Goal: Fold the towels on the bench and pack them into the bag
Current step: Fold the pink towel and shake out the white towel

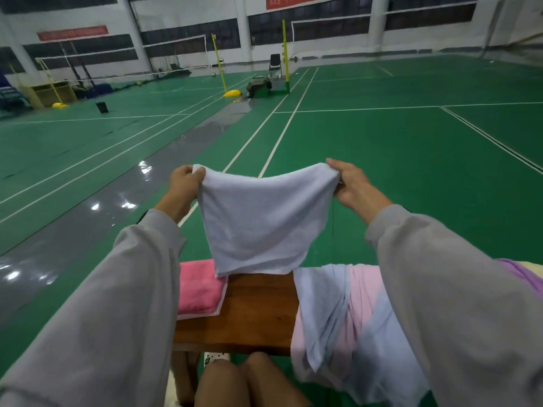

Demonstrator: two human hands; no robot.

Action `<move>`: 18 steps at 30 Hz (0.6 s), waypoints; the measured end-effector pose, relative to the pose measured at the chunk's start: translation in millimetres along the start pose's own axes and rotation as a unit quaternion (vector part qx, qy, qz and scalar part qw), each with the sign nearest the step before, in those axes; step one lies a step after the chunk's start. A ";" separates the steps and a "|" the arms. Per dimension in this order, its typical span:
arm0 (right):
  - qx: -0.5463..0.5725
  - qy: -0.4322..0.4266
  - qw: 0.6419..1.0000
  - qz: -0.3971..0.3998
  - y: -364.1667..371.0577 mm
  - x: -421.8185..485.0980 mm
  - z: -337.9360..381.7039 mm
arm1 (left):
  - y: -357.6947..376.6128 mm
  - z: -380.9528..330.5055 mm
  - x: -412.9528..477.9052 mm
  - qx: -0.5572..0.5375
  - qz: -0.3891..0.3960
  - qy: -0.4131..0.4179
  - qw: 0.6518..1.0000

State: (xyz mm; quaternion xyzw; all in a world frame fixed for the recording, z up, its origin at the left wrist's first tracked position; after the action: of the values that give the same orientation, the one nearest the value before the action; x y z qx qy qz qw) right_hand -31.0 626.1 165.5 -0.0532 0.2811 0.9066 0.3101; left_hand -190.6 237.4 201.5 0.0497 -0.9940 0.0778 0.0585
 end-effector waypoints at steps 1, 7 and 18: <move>-0.026 -0.030 0.999 -0.032 -6.5 6.4 8.4 | -4.0 -7.0 1.5 0.039 -0.019 0.017 0.999; -0.296 -0.176 0.939 -0.018 -2.6 13.6 41.4 | 8.9 -33.9 -1.3 0.216 0.099 0.131 0.963; -0.718 -0.209 0.663 0.034 24.9 -7.7 41.4 | 21.7 -59.2 -28.2 0.497 0.053 0.288 0.817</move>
State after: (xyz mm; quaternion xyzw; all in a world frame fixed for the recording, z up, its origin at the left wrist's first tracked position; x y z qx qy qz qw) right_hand -36.4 628.3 214.1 -0.0586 -0.5273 0.8248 0.1957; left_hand -158.6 270.7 252.8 -0.0052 -0.7591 0.5747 0.3056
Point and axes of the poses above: each hand's wrist, its own x-axis towards the middle knuckle, its own y-axis out of the palm, z = x × y, the point moved 10 cm from there along x, towards the middle knuckle, and after that the axes turned 6 degrees about -z, right-handed, at the moved point
